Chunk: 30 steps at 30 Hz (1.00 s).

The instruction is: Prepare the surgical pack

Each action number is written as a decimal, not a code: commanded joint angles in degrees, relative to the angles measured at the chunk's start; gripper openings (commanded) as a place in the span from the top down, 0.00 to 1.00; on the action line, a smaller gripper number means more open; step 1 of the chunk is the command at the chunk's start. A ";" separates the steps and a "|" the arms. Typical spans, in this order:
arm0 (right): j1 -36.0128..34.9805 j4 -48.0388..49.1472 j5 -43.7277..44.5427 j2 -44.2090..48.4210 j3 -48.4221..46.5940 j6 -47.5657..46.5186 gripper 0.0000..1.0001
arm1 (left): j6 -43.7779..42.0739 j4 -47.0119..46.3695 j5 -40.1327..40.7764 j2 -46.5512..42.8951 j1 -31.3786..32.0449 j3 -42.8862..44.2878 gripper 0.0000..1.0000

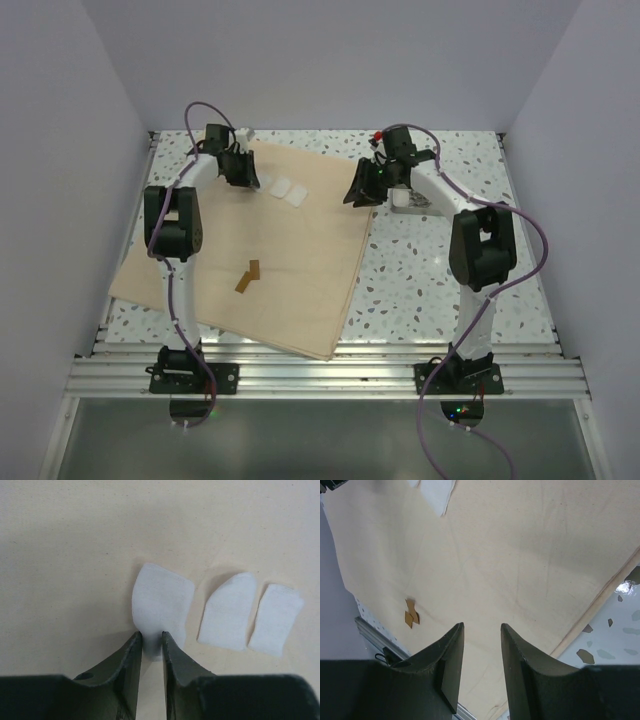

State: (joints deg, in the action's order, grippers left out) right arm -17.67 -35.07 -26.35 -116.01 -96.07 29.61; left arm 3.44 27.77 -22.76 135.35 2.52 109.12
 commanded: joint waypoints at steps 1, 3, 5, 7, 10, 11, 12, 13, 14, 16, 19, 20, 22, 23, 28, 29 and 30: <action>-0.08 1.32 -0.81 0.52 0.10 0.45 0.61 | 1.04 0.97 -0.79 0.71 -0.15 -0.05 0.75; -0.08 1.32 -0.72 0.60 0.18 0.45 0.61 | 1.83 0.97 -0.35 0.36 -0.33 0.39 0.80; -0.08 1.41 -0.81 0.78 0.10 0.45 0.61 | 3.49 0.97 0.00 -0.43 -0.68 1.00 0.84; -0.08 1.32 -0.81 1.04 0.10 0.37 0.61 | 4.99 1.41 0.35 -0.96 -0.85 1.79 0.91; -0.08 1.23 -0.72 1.22 0.18 0.28 0.61 | 8.85 1.68 0.09 -2.10 -1.21 2.94 0.98; -0.08 1.23 -0.72 1.48 0.36 0.28 0.61 | 10.95 1.33 -0.52 -2.54 -1.29 2.42 0.99; -0.08 1.32 -0.81 1.66 0.53 0.28 0.61 | 11.84 0.89 -2.01 -3.07 -1.29 1.89 0.99; -0.08 1.58 -0.81 1.75 0.80 0.28 0.61 | 12.72 -0.68 -2.89 -4.29 -1.29 0.14 0.99; -0.08 1.58 -0.81 1.92 1.06 0.28 0.61 | 14.47 -1.66 -3.51 -5.17 -1.29 -0.92 0.99; -0.08 1.85 -0.81 2.19 1.32 0.28 0.61 | 15.71 -4.29 -5.00 -7.37 -1.29 -3.03 0.99; -0.08 2.02 -0.90 2.63 2.20 0.36 0.61 | 17.38 -6.76 -6.41 -10.00 -1.29 -7.24 0.99; -0.08 2.11 -0.98 2.71 2.29 0.37 0.61 | 18.00 -7.37 -7.20 -10.63 -1.29 -7.95 0.99; -0.08 2.37 -1.07 2.98 2.73 0.37 0.61 | 19.14 -9.13 -7.73 -12.21 -1.29 -9.88 0.99; 0.00 2.55 -0.99 3.07 2.91 0.45 0.61 | 19.49 -10.01 -8.78 -12.74 -1.29 -10.59 0.99; -0.08 2.81 -1.25 3.15 3.35 0.72 0.61 | 20.37 -14.14 -11.15 -14.76 -1.12 -14.11 0.99; -0.08 2.73 -1.25 3.15 3.35 0.72 0.61 | 20.55 -15.02 -11.68 -14.68 -1.03 -14.46 0.99; -0.08 2.90 -1.25 3.15 3.35 0.72 0.61 | 20.81 -15.46 -11.95 -14.41 -0.77 -14.90 0.99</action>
State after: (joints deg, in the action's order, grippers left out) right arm -17.67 -33.78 -26.55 -115.98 -92.79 29.65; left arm 22.33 17.54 -31.38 123.20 1.78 95.66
